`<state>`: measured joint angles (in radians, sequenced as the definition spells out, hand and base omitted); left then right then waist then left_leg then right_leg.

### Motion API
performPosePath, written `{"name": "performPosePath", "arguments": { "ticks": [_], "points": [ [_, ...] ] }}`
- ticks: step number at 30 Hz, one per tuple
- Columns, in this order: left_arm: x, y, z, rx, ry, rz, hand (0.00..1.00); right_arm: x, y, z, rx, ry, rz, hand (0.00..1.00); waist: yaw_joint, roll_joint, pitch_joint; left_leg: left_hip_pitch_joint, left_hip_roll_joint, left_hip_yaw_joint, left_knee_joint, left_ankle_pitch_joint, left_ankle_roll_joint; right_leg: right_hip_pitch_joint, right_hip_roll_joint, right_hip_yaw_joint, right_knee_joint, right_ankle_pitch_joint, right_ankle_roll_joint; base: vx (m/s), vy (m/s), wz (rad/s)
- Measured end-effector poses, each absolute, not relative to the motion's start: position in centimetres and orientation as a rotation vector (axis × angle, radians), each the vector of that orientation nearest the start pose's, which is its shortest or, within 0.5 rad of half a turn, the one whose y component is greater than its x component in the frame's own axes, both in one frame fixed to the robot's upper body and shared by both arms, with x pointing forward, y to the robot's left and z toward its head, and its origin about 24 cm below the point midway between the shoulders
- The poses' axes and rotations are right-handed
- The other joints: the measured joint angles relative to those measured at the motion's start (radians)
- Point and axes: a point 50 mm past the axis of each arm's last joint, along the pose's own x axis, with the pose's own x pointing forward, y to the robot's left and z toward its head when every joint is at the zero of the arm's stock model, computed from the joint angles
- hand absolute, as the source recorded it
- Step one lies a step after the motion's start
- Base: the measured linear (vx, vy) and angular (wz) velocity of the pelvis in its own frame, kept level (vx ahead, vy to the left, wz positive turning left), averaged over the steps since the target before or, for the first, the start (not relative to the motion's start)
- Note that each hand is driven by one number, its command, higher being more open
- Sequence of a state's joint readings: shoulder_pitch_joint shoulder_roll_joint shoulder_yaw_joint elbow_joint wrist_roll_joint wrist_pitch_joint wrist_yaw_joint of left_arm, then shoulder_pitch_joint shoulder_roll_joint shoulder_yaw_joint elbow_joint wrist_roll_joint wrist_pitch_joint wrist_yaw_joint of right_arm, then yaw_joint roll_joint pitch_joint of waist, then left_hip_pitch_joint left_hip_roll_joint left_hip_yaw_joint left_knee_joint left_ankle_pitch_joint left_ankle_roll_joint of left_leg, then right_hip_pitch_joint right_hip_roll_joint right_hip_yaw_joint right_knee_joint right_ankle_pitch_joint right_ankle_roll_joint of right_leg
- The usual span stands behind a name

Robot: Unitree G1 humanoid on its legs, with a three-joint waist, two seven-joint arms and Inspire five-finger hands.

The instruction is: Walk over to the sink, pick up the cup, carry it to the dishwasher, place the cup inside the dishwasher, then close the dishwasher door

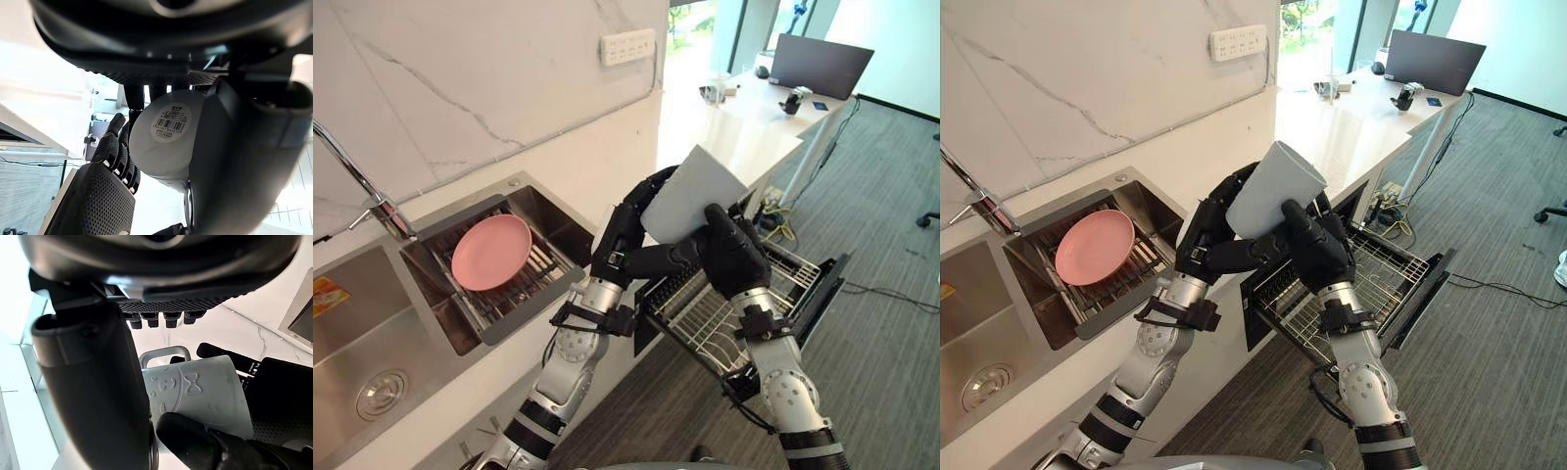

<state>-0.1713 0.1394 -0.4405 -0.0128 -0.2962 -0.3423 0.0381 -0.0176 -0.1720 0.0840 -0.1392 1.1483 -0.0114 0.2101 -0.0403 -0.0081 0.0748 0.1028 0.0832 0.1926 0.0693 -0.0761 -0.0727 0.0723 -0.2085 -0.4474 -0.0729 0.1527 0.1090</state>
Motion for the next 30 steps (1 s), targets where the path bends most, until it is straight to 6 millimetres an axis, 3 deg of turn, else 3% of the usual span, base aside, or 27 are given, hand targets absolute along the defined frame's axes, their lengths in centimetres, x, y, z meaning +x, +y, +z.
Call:
{"name": "performPosePath", "arguments": {
  "ticks": [20, 21, 30],
  "points": [
    [25.0, 7.1, 9.4, -0.165, -0.369, -0.478, 0.0, 26.2, -14.7, 8.8, 0.884, -0.105, 0.488, 1.0, 0.0, 0.005, -0.008, -0.006, -0.002, -0.027, -0.03, 0.026, -0.003, 0.003, 0.002, -0.028, -0.011, 0.003, -0.002, -0.02, -0.003, 0.04],
    [25.0, 7.2, 9.4, -0.164, -0.369, -0.477, 0.0, 26.3, -14.7, 8.9, 0.876, -0.102, 0.492, 0.0, 0.0, 0.005, -0.008, -0.007, -0.002, -0.029, -0.03, 0.027, -0.003, 0.003, 0.003, -0.03, -0.011, 0.003, -0.002, -0.02, -0.003, 0.04],
    [25.1, 7.4, 9.4, -0.161, -0.371, -0.467, 0.0, 26.7, -14.7, 9.0, 0.781, -0.099, 0.455, 0.0, 0.0, 0.007, -0.01, -0.012, -0.001, -0.036, -0.03, 0.031, -0.004, 0.003, 0.003, -0.036, -0.011, 0.004, -0.003, 0.0, 0.0, 0.0]
  ]
}}
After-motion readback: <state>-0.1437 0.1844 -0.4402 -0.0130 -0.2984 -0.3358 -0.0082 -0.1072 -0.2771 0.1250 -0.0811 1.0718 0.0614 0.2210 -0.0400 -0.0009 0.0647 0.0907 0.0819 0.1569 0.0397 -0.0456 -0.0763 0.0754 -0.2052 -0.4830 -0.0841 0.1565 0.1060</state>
